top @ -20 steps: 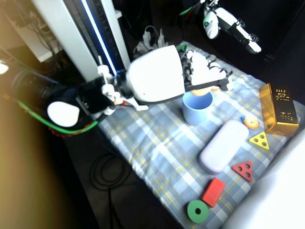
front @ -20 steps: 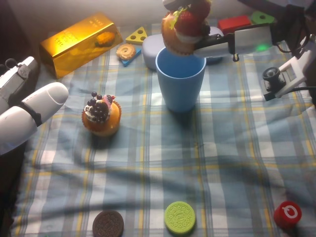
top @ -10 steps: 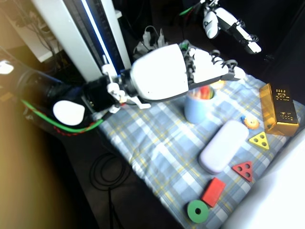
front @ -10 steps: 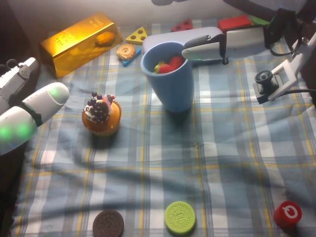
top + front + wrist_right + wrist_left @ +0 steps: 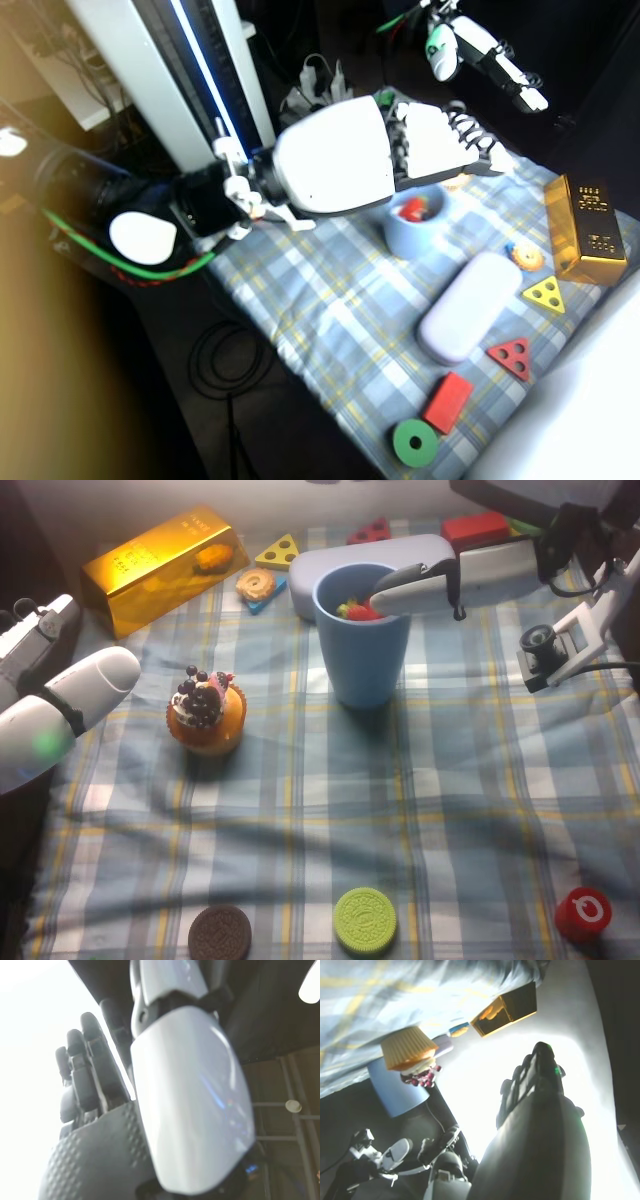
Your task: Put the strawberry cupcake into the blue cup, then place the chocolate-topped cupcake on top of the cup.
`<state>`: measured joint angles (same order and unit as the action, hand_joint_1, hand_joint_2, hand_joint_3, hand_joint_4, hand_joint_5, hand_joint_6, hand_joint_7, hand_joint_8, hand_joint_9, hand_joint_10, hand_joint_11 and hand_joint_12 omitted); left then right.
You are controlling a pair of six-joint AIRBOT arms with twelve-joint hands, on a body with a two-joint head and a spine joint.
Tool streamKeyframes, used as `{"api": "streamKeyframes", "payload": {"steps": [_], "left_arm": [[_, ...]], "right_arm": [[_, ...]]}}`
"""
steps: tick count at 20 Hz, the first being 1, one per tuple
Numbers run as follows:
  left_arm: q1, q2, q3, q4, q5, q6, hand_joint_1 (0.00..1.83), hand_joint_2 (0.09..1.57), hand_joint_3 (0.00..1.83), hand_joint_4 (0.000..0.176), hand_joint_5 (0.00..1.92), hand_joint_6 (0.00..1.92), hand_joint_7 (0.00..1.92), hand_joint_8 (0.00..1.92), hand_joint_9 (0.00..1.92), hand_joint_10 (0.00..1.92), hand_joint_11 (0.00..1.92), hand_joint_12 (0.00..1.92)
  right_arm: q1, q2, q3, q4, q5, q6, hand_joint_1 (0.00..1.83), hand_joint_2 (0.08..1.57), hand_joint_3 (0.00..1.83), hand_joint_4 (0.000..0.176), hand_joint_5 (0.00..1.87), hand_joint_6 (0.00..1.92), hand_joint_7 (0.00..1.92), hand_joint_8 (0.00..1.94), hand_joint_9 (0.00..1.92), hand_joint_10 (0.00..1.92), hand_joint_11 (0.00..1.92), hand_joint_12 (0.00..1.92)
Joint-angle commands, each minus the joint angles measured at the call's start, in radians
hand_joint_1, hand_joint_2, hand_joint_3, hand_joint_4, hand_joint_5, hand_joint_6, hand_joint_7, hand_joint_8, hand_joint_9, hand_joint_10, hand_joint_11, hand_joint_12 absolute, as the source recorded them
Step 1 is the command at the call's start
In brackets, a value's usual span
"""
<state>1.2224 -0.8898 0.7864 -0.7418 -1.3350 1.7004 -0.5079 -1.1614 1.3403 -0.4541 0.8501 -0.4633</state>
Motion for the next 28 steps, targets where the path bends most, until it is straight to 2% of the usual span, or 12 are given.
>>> {"api": "streamKeyframes", "payload": {"steps": [1,2,4,5,7,9,13,16,17,20,23,28], "left_arm": [[-0.011,0.0,0.007,0.032,-0.113,-0.007,0.0,0.93,0.0,0.03,0.13,0.0,0.07,0.0,0.02,0.01,0.0,0.0],[-0.011,0.001,0.007,0.032,-0.114,-0.007,0.0,0.95,0.0,0.01,0.11,0.0,0.06,0.0,0.01,0.0,0.0,0.0],[-0.011,0.002,0.006,0.036,-0.112,-0.007,0.0,0.95,0.0,0.013,0.09,0.0,0.04,0.0,0.0,0.0,0.0,0.0],[-0.011,0.002,0.006,0.039,-0.107,-0.007,0.0,0.93,0.0,0.026,0.07,0.0,0.02,0.0,0.0,0.0,0.0,0.0],[-0.011,0.001,0.007,0.042,-0.102,-0.007,0.02,0.89,0.0,0.018,0.07,0.01,0.01,0.0,0.0,0.0,0.0,0.0],[-0.012,0.001,0.008,0.045,-0.098,-0.007,0.1,0.83,0.0,0.06,0.11,0.01,0.01,0.0,0.0,0.0,0.0,0.0],[-0.017,-0.003,0.011,0.06,-0.075,-0.007,0.21,0.8,0.0,0.087,0.16,0.02,0.0,0.0,0.0,0.0,0.0,0.0],[-0.05,-0.006,0.021,0.095,-0.029,-0.007,0.27,0.79,0.0,0.154,0.16,0.01,0.0,0.0,0.0,0.0,0.0,0.0],[-0.064,-0.006,0.027,0.107,-0.01,-0.007,0.31,0.78,0.0,0.152,0.17,0.01,0.0,0.0,0.0,0.0,0.0,0.0],[-0.121,-0.011,0.062,0.15,0.078,-0.007,0.34,0.77,0.0,0.112,0.25,0.01,0.0,0.0,0.0,0.0,0.0,0.0],[-0.155,-0.02,0.09,0.183,0.151,-0.007,0.46,0.77,0.0,0.123,0.27,0.01,0.0,0.0,0.0,0.0,0.0,0.0],[-0.196,-0.052,0.136,0.207,0.245,-0.006,0.53,0.78,0.01,0.096,0.27,0.01,0.07,0.02,0.0,0.0,0.0,0.0]], "right_arm": [[0.016,0.001,-0.001,0.046,0.102,0.007,0.49,1.0,0.0,0.038,0.3,0.0,0.27,0.0,0.21,0.0,0.0,0.5],[0.016,0.001,-0.002,0.046,0.102,0.007,0.4,1.0,0.0,0.045,0.2,0.0,0.18,0.0,0.09,0.0,0.0,0.15],[0.016,0.018,-0.014,0.048,0.099,0.007,0.21,1.01,0.01,0.053,0.07,0.0,0.02,0.0,0.0,0.0,0.0,0.0],[0.014,0.039,-0.032,0.049,0.095,-0.005,0.05,0.97,0.0,0.106,0.02,0.0,0.0,0.0,0.0,0.0,0.0,0.0],[0.007,0.089,-0.08,0.062,0.091,-0.065,0.0,0.99,0.01,0.096,0.02,0.0,0.0,0.0,0.0,0.0,0.0,0.0],[-0.002,0.139,-0.124,0.07,0.091,-0.117,0.0,0.98,0.0,0.105,0.0,0.0,0.0,0.0,0.0,0.0,0.0,0.0],[-0.037,0.218,-0.164,0.075,0.092,-0.121,0.0,0.99,0.01,0.0,0.02,0.01,0.02,0.0,0.0,0.0,0.0,0.0],[-0.073,0.3,-0.207,0.089,0.091,-0.136,0.02,1.02,0.01,0.07,0.0,0.0,0.04,0.01,0.0,0.0,0.0,0.0],[-0.089,0.321,-0.22,0.103,0.091,-0.152,0.08,1.04,0.01,0.082,0.0,0.0,0.01,0.0,0.0,0.0,0.0,0.0],[-0.167,0.388,-0.262,0.175,0.11,-0.201,0.0,0.94,0.0,0.028,0.0,0.0,0.02,0.01,0.0,0.0,0.0,0.0],[-0.231,0.427,-0.284,0.218,0.126,-0.201,0.0,0.94,0.0,0.0,0.0,0.0,0.05,0.02,0.0,0.0,0.0,0.0],[-0.338,0.453,-0.296,0.293,0.147,-0.207,0.0,0.95,0.0,0.0,0.0,0.0,0.03,0.0,0.0,0.0,0.0,0.0]]}}
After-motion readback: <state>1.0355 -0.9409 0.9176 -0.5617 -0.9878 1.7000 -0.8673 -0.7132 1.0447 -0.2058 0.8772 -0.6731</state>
